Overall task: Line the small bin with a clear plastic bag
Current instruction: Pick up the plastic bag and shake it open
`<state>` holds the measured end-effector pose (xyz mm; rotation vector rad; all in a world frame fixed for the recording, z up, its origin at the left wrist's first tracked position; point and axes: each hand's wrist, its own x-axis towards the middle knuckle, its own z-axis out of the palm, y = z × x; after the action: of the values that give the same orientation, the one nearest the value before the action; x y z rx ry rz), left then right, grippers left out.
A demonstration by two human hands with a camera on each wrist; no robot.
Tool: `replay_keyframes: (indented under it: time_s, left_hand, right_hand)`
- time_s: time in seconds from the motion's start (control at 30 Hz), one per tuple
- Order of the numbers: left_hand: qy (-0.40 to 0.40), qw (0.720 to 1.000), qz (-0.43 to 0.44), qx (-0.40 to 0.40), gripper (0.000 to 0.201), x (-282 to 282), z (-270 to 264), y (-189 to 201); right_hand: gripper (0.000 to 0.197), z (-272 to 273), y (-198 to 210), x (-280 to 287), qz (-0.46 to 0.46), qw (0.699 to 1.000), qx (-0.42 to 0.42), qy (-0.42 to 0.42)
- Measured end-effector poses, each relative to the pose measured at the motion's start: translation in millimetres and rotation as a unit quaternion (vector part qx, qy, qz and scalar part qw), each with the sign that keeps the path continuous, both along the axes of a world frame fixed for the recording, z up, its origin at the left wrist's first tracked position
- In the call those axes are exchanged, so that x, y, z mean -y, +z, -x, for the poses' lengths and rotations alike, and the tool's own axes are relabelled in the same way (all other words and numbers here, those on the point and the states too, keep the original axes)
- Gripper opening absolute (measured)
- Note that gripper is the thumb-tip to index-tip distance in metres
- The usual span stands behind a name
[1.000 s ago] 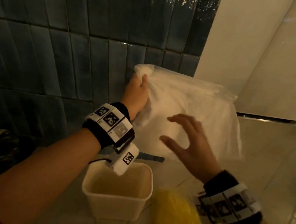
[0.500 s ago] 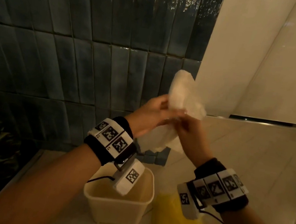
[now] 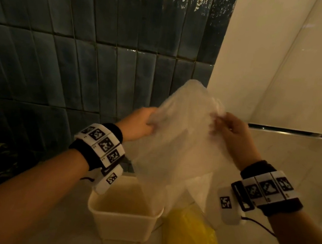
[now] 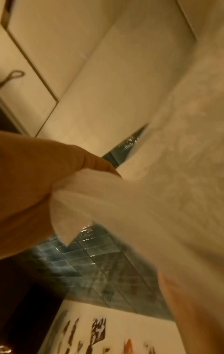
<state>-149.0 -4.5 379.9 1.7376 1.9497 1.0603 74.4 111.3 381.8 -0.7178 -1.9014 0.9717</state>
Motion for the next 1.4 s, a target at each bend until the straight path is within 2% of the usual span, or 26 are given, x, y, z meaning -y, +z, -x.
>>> replay_keyframes:
  time_s: [0.13,0.2,0.27,0.33,0.43,0.47,0.53,0.6,0.7,0.73,0.8,0.87,0.9,0.97,1.03,1.07,1.17,1.23,1.3,1.4]
  left_hand:
    - [0.088,0.993,-0.006,-0.084,0.039,12.1,41.2,3.0]
    - [0.106,0.985,0.002,-0.137,0.036,18.0,57.0,7.7]
    - [0.126,0.977,0.002,-0.171,0.029,23.2,69.5,13.6]
    - [0.180,0.963,-0.009,-0.200,0.028,25.8,79.1,19.4]
    - [0.279,0.911,-0.041,-0.302,0.042,24.3,79.8,26.5]
    - [0.286,0.904,-0.056,-0.314,0.049,22.8,75.6,27.9]
    - [0.259,0.909,-0.084,-0.316,0.058,18.5,62.2,31.2]
    - [0.211,0.927,-0.109,-0.290,0.060,13.4,44.0,34.0]
    - [0.110,0.955,-0.144,-0.234,0.061,11.1,8.1,35.4]
    - [0.055,0.970,-0.134,-0.194,0.066,13.1,-5.7,34.3]
    - [-0.082,0.993,-0.077,-0.034,0.080,24.3,-32.8,32.5]
    - [-0.193,0.969,-0.045,0.149,0.100,35.1,-56.8,26.6]
    - [-0.211,0.959,-0.044,0.183,0.106,37.5,-64.9,22.7]
    - [-0.186,0.969,-0.048,0.157,0.110,34.5,-71.2,14.8]
    - [-0.150,0.983,-0.040,0.095,0.097,27.6,-66.5,8.1]
    - [-0.140,0.986,-0.026,0.083,0.081,23.8,-59.1,4.9]
    - [-0.072,0.995,-0.003,0.075,0.029,18.0,-32.1,0.7]
    - [-0.013,0.996,-0.036,0.084,0.012,16.9,-11.8,2.5]
    - [0.047,0.994,-0.077,0.068,0.008,18.2,11.0,8.9]
    - [0.136,0.983,-0.114,0.053,0.008,21.8,46.0,18.8]
  right_hand:
    - [0.014,-36.8,10.3,-35.3,-0.133,0.978,0.131,-0.095]
    - [0.017,-50.4,19.6,-41.8,-0.149,0.961,0.205,-0.107]
    - [0.032,-57.4,31.0,-41.6,-0.130,0.945,0.278,-0.116]
    - [0.050,-57.1,41.7,-40.8,-0.126,0.929,0.322,-0.135]
    - [0.057,-45.6,52.5,-41.9,-0.145,0.930,0.295,-0.162]
    - [0.056,-38.9,55.3,-41.8,-0.148,0.936,0.273,-0.166]
    - [0.049,-23.6,61.8,-41.9,-0.124,0.956,0.215,-0.158]
    - [0.041,-8.2,69.9,-40.6,-0.072,0.976,0.145,-0.148]
    - [0.037,13.5,87.4,-36.9,-0.045,0.985,0.054,-0.155]
    - [0.038,20.2,93.8,-35.8,-0.046,0.987,0.032,-0.153]
    - [0.044,31.4,106.5,-33.7,-0.047,0.988,0.004,-0.150]
    - [0.047,36.4,116.8,-35.8,-0.051,0.986,-0.015,-0.160]
    - [0.048,36.3,120.7,-36.5,-0.049,0.986,-0.020,-0.157]
    - [0.048,32.5,125.8,-39.2,-0.038,0.989,-0.031,-0.139]
    - [0.049,26.6,128.1,-41.5,-0.023,0.989,-0.037,-0.138]
    - [0.049,23.1,128.4,-44.0,-0.017,0.989,-0.037,-0.144]
    - [0.047,8.4,124.5,-55.3,0.005,0.986,-0.042,-0.164]
    - [0.040,-3.6,118.6,-64.7,0.041,0.985,-0.041,-0.164]
    - [0.046,-13.3,110.5,-67.9,0.067,0.985,-0.016,-0.156]
    - [0.052,-21.1,97.9,-67.4,0.048,0.988,0.041,-0.144]
